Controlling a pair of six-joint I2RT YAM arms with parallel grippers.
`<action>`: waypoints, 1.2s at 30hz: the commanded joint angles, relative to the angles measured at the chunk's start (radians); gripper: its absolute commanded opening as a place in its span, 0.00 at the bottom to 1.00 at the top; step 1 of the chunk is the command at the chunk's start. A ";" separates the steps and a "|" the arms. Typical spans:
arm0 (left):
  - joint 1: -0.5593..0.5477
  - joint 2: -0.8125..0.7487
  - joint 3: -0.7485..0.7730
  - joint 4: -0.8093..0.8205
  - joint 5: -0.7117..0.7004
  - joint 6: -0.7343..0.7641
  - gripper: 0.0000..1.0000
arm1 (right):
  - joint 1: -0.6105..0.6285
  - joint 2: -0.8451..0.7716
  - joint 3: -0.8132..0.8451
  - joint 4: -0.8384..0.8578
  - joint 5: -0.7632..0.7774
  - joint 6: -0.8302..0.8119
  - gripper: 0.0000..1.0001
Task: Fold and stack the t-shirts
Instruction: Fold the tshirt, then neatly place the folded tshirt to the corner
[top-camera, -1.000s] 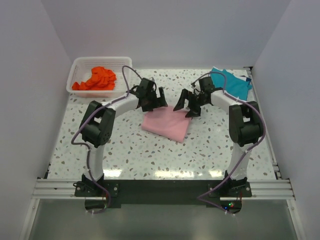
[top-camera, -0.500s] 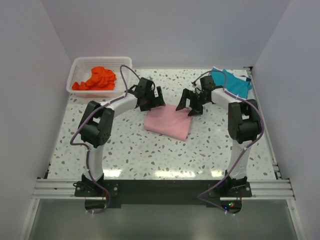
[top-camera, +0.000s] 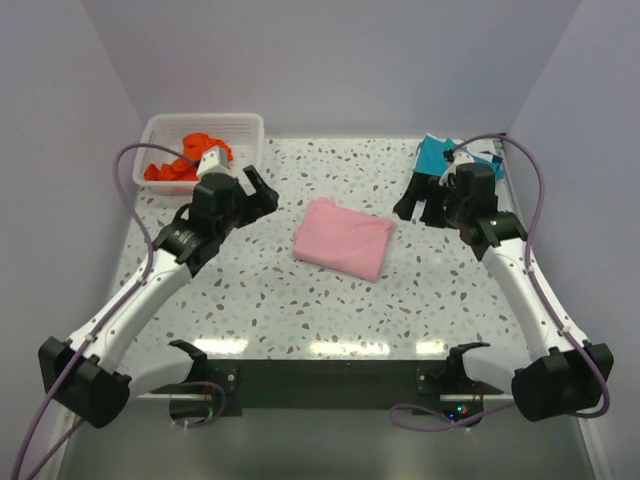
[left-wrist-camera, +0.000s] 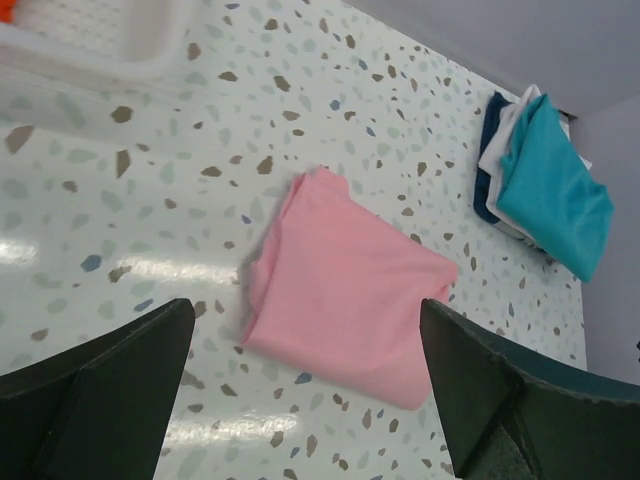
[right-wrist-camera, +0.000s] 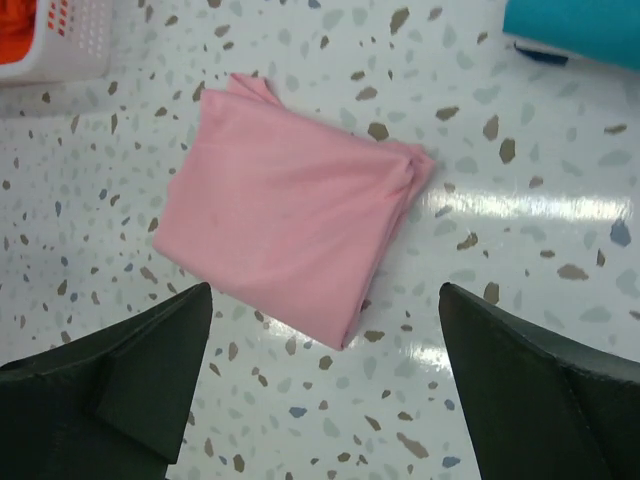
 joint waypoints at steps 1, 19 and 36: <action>0.007 -0.116 -0.109 -0.159 -0.209 -0.058 1.00 | -0.006 0.021 -0.144 0.023 0.082 0.129 0.99; 0.007 -0.365 -0.316 -0.378 -0.291 -0.176 1.00 | 0.069 0.188 -0.302 0.230 -0.014 0.240 0.99; 0.007 -0.440 -0.354 -0.360 -0.254 -0.167 1.00 | 0.142 0.458 -0.258 0.359 0.113 0.323 0.61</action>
